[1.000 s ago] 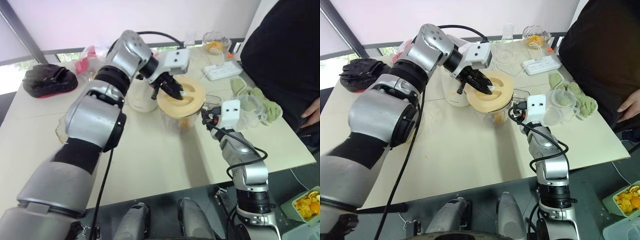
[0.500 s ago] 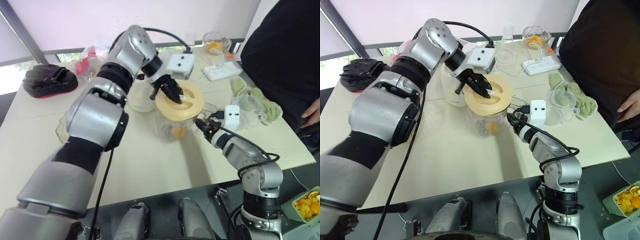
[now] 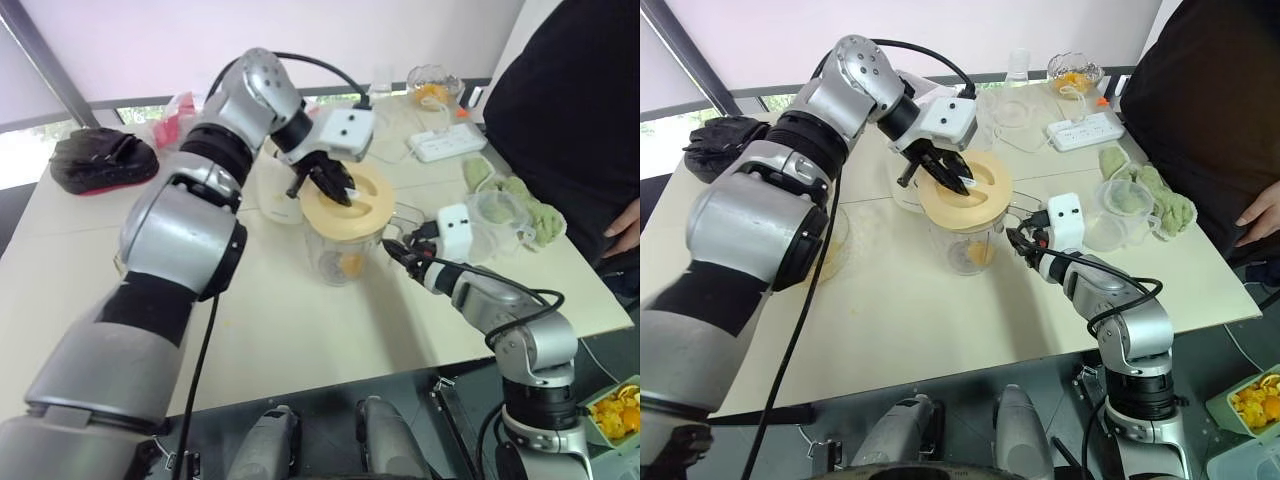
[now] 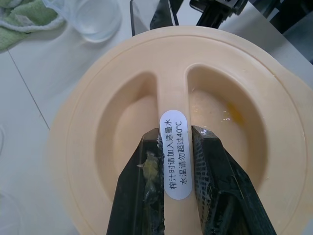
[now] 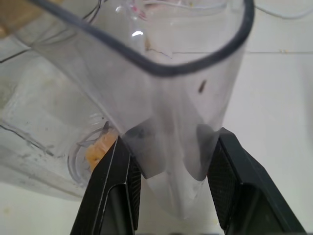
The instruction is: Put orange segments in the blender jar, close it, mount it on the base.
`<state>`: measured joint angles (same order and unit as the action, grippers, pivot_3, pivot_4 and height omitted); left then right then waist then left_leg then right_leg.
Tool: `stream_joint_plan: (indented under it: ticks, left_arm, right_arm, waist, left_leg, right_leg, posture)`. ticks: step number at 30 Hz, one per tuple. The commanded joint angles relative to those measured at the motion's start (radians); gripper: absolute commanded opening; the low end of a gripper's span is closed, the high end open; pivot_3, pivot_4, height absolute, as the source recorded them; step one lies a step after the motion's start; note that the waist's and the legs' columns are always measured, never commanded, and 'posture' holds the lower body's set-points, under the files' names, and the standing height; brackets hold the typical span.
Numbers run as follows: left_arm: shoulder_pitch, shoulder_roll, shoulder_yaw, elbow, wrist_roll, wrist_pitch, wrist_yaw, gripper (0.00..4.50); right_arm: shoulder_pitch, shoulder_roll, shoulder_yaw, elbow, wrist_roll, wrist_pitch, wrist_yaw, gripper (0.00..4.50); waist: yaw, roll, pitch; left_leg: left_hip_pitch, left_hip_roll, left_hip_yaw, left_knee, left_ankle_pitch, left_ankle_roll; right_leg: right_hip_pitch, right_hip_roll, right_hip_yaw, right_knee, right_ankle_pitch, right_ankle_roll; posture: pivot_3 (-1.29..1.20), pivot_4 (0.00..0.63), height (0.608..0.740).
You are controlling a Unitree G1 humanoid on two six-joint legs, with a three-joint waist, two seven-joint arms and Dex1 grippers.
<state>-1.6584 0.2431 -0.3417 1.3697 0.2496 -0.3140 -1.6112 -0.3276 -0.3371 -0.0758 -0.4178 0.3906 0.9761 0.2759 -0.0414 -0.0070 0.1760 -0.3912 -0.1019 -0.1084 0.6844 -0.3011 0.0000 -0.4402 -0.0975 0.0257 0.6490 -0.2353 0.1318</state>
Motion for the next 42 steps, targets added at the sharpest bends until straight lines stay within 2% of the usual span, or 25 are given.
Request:
stream_joint_plan:
  ticks: [1,8,14,21,27,31,39,42]
  left_arm:
    - [0.063,0.021,-0.118,0.033,0.033,-0.046,-0.003,0.24]
    - [0.098,0.045,-0.225,0.033,-0.025,-0.089,-0.003,0.24]
    - [0.095,0.072,-0.329,-0.030,-0.188,-0.094,-0.003,0.24]
    - [0.060,0.095,-0.420,-0.139,-0.458,0.100,-0.003,0.24]
    - [0.026,0.135,-0.494,-0.209,-0.633,0.253,-0.003,0.24]
    - [0.006,0.150,-0.532,-0.213,-0.673,0.270,-0.003,0.24]
    - [-0.032,0.144,-0.528,-0.212,-0.702,0.253,-0.003,0.24]
    - [-0.015,0.170,-0.587,-0.258,-0.718,0.189,-0.003,0.24]
  right_arm:
    - [-0.083,-0.010,0.046,-0.120,0.057,-0.088,0.102,1.70]
    - [-0.113,-0.040,0.074,-0.112,0.051,-0.100,0.136,1.70]
    - [-0.113,-0.057,0.071,-0.108,0.046,-0.108,0.159,1.70]
    - [-0.103,-0.052,0.071,-0.083,0.018,-0.133,0.152,1.70]
    - [-0.096,-0.044,0.084,-0.073,0.001,-0.155,0.148,1.70]
    - [-0.092,-0.040,0.093,-0.068,-0.005,-0.165,0.149,1.70]
    - [-0.092,-0.035,0.096,-0.061,-0.011,-0.176,0.151,1.70]
    - [-0.092,-0.033,0.096,-0.060,-0.012,-0.178,0.150,1.70]
  waist:
    - [0.000,0.000,0.000]
    - [0.001,0.000,-0.001]
    - [0.000,0.000,-0.001]
    - [0.000,-0.001,0.000]
    - [-0.001,-0.001,0.000]
    - [0.000,-0.001,0.000]
    - [0.001,-0.001,0.001]
    - [0.000,-0.001,0.001]
  left_leg:
    - [0.001,0.000,0.000,0.000,0.000,0.000]
    - [0.007,0.000,0.000,0.000,0.000,0.000]
    - [0.016,0.001,-0.001,-0.001,0.000,0.001]
    - [0.012,0.000,-0.001,-0.001,-0.001,0.001]
    - [-0.001,0.000,-0.001,0.000,0.001,-0.003]
    - [-0.002,0.000,-0.001,0.000,0.001,-0.002]
    - [-0.002,0.000,0.000,0.000,0.000,0.000]
    - [-0.002,0.000,-0.001,0.000,0.000,0.000]
  right_leg:
    - [0.001,0.000,0.000,0.000,0.000,0.000]
    - [0.007,0.000,0.000,0.000,0.000,0.000]
    - [0.016,0.000,0.000,-0.001,-0.001,0.001]
    - [0.012,0.000,0.000,-0.001,-0.001,0.001]
    - [-0.001,0.000,0.000,0.000,-0.001,0.001]
    - [-0.002,0.000,0.000,0.000,-0.001,0.001]
    - [-0.002,0.000,0.000,-0.001,-0.001,0.001]
    - [-0.002,0.000,0.000,-0.001,-0.001,0.001]
  posture:
    - [0.00,0.150,0.740]
    - [0.00,0.150,0.740]
    - [0.00,0.150,0.740]
    - [0.00,0.150,0.740]
    - [0.00,0.150,0.740]
    - [0.00,0.150,0.740]
    - [0.00,0.150,0.740]
    - [0.00,0.150,0.740]
